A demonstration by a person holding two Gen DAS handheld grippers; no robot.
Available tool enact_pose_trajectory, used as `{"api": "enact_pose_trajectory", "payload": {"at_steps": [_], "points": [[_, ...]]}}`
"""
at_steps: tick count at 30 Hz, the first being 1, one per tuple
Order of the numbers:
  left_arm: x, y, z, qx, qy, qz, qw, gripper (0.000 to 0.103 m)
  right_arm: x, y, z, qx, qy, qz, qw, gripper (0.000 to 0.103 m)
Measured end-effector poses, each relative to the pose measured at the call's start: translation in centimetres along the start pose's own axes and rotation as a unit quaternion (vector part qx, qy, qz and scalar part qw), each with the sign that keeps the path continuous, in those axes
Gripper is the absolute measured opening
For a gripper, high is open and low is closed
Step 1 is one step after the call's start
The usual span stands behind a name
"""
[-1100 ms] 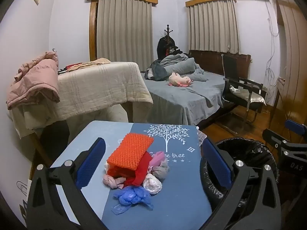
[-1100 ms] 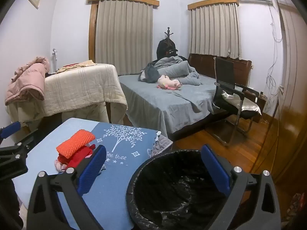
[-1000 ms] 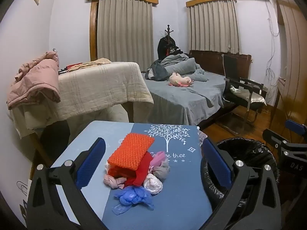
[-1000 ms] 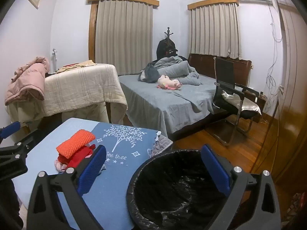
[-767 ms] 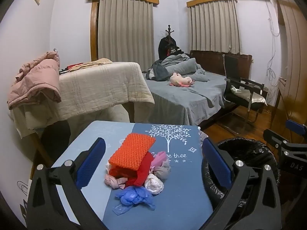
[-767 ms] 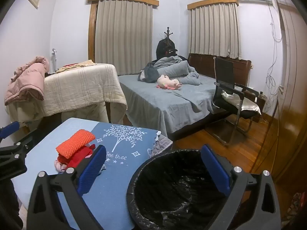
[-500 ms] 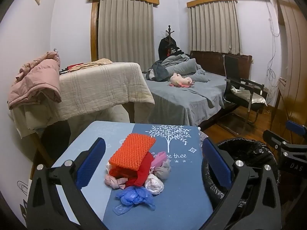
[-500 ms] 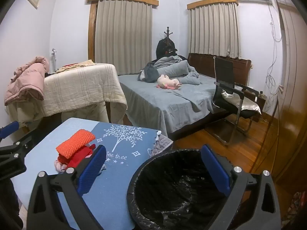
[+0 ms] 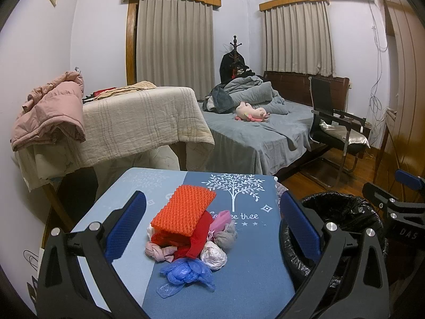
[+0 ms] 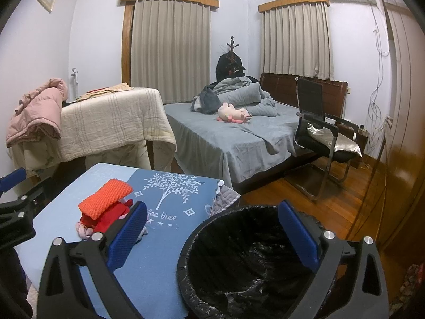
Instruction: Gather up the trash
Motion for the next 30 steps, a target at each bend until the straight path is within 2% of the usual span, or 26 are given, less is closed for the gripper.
{"api": "enact_pose_trajectory", "payload": {"at_steps": [30], "points": [[0.36, 0.22, 0.1, 0.0, 0.001, 0.0, 1.0, 0.098, 0.24, -0.04, -0.08, 0.003, 0.0, 0.002, 1.0, 0.097]]}}
Point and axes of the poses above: each gripper's, at about its wrist camera, not at the fingertips, and y roughly against the way its jaws point, x to its left, z to its top, the point moved 6 cm from there along -y, roughly the way its jaws point, and after that the axes turned 13 degrees about -z, right-handed, at the moved point
